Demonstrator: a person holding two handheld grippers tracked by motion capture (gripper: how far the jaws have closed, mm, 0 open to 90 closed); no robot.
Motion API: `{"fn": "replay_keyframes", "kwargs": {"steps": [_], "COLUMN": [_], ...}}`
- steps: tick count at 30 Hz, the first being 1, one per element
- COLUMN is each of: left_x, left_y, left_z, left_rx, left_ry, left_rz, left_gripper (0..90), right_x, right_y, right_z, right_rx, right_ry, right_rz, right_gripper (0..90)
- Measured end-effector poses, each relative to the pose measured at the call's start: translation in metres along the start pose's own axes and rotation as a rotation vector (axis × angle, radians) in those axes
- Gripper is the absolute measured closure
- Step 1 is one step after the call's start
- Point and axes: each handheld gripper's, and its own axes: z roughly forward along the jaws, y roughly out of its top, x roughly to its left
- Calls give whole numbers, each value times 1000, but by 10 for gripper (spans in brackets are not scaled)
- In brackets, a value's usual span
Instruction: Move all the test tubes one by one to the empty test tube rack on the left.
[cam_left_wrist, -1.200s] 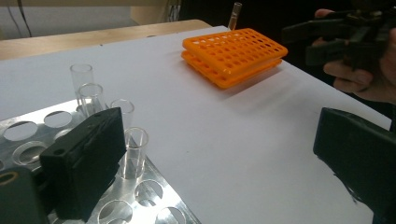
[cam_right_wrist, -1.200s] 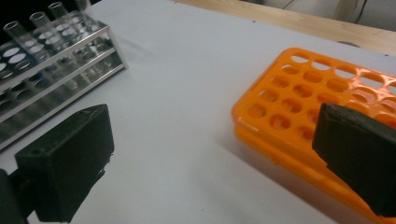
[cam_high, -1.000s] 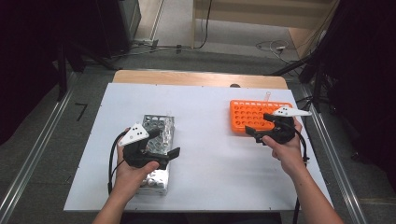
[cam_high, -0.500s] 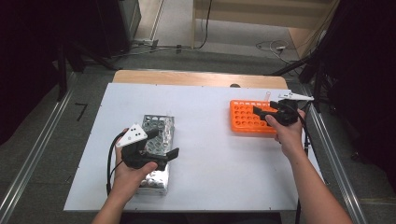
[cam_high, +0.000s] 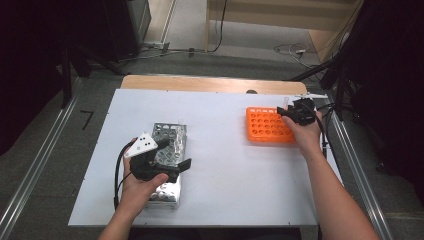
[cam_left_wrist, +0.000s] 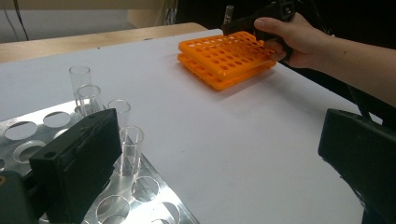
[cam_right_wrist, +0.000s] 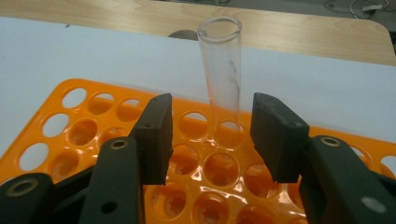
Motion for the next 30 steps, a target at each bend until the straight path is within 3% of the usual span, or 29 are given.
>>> {"fn": "replay_keyframes", "kwargs": {"steps": [6,9,16,23,30], "left_x": [0,-1,-3,-3,-5], "left_y": [0,0,0,1,1], "left_z": [0,0,1,0,2], "left_rx": [-1,-1,-1,0,0], "left_ry": [-1,-1,-3,-4,-8], "left_rz": [-1,0,2,4,10], "left_gripper": [0,0,0,0,0], "right_x": [-2,-2,-1,-5,-5], "right_y": [4,4,3,2,4], "right_z": [6,8,10,3,-19], "right_rx": [24,37,37,-31,-120], "right_ry": [-33,-82,-82,-53,-17], "right_rz": [18,-8,-14,13,8], "right_gripper": [574,586,735,740,741]}}
